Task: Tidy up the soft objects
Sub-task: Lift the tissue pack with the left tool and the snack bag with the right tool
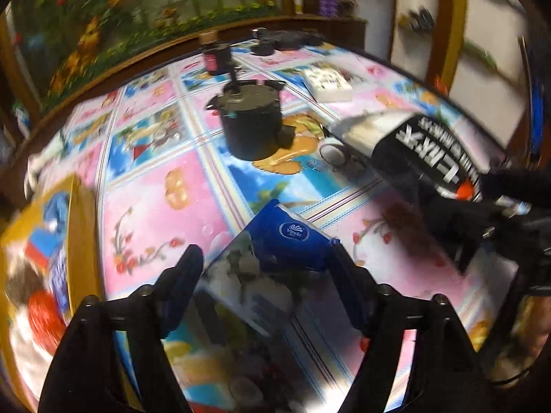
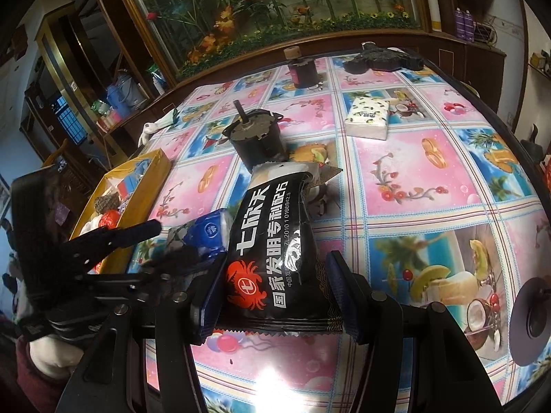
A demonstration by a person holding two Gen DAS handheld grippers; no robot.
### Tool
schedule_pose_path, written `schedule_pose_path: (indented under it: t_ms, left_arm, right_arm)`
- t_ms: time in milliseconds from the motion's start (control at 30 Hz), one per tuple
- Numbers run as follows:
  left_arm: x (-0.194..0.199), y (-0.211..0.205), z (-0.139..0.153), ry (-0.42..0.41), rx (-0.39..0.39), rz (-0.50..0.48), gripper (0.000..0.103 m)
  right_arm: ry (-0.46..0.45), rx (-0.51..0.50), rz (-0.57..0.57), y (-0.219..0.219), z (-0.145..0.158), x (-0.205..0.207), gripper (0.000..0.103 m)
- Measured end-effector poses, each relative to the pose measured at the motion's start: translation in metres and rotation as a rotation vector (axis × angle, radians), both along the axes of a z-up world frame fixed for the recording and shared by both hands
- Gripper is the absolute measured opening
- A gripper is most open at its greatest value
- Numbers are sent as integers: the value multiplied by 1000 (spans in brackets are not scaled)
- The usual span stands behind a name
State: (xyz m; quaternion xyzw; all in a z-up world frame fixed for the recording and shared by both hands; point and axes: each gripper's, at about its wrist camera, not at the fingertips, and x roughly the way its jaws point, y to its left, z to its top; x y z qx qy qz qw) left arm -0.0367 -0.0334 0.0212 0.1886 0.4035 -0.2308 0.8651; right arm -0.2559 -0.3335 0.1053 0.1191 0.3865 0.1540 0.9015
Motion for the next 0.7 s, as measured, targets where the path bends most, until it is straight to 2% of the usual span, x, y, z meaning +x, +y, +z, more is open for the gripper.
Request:
schedule_pose_path:
  t_ms: [100, 167, 233, 267, 300, 400, 700]
  left_arm:
    - [3, -14, -11, 21, 60, -50, 83]
    - [3, -16, -11, 8, 44, -46, 84]
    - [7, -13, -11, 50, 5, -24, 82]
    - [10, -12, -11, 82, -24, -15, 67]
    - [12, -9, -10, 115, -67, -11, 60]
    - [9, -5, -7, 104, -78, 24, 59]
    - [-13, 12, 14, 113, -205, 65, 59]
  right_arm:
    - [3, 20, -8, -7, -4, 0, 56]
    - [7, 30, -11, -10, -6, 1, 56]
    - [11, 39, -13, -13, -9, 3, 56]
    - [13, 45, -13, -15, -10, 3, 56]
    - [14, 51, -14, -16, -12, 4, 56]
    - [17, 62, -15, -20, -15, 4, 56]
    - [22, 76, -34, -30, -17, 2, 56]
